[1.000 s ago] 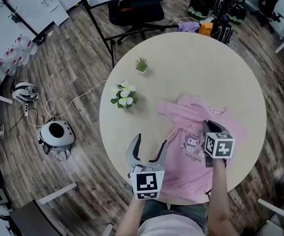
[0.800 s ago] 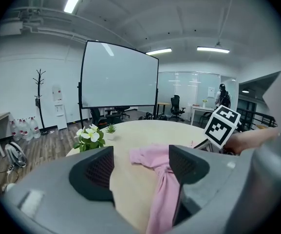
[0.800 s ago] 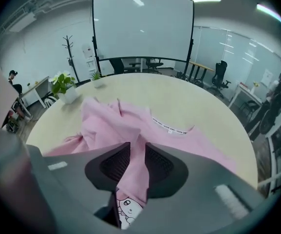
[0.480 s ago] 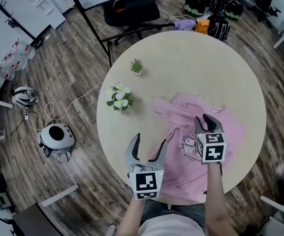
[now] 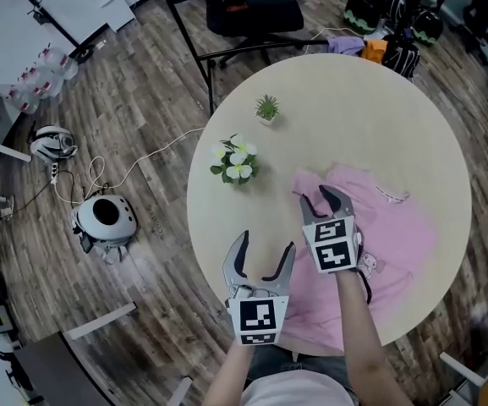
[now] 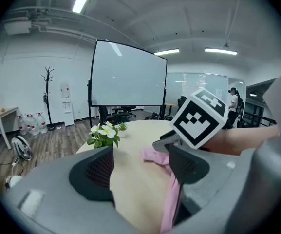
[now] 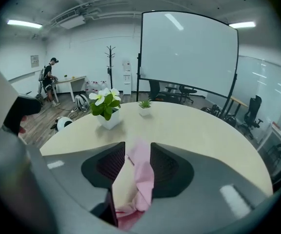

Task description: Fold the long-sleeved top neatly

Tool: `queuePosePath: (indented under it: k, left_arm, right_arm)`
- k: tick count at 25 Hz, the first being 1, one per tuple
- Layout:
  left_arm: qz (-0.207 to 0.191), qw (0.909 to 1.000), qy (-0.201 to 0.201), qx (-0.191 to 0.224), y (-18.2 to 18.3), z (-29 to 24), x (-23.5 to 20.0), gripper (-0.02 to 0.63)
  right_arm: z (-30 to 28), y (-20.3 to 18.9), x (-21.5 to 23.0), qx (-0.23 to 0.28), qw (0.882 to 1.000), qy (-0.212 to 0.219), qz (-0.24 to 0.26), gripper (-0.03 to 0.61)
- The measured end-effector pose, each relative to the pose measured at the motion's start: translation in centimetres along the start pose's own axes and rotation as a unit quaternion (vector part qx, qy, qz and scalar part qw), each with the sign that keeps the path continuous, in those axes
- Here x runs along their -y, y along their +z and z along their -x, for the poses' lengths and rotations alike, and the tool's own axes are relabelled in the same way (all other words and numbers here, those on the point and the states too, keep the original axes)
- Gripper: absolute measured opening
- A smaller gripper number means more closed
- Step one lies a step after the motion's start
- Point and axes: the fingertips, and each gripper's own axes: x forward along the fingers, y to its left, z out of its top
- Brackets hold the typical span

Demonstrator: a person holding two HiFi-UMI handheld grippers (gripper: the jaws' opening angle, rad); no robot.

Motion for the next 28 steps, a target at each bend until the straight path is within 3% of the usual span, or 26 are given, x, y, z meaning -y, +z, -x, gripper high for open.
queuePosePath:
  k: [6,16,24,28]
  left_arm:
    - [0.015,0.9995,0.027,-0.009,-1.6,0.6,-2.9,0.350]
    - [0.035,0.9974,0.058,-0.023,-3.6,1.2,-6.0,0.350]
    - [0.042,0.9966,0.065,-0.029,-4.2,0.9,-6.7,0.350]
    - [0.040,0.9969,0.063,-0.027,-4.0,0.9,-6.5,0.350]
  right_arm:
    - [-4.3,-0.8,-2.2,-0.035,0.998,0.023,0.044,0.192]
    - [-8.7,-4.1,-1.9,-0.108,0.993,0.024,0.050,0.146]
    - [-9.2,-4.6,-2.3,-0.112,0.992,0.035,0.049,0.120]
    - [-9.3,-4.6,-2.3,-0.111,0.992,0.030,0.057,0.061]
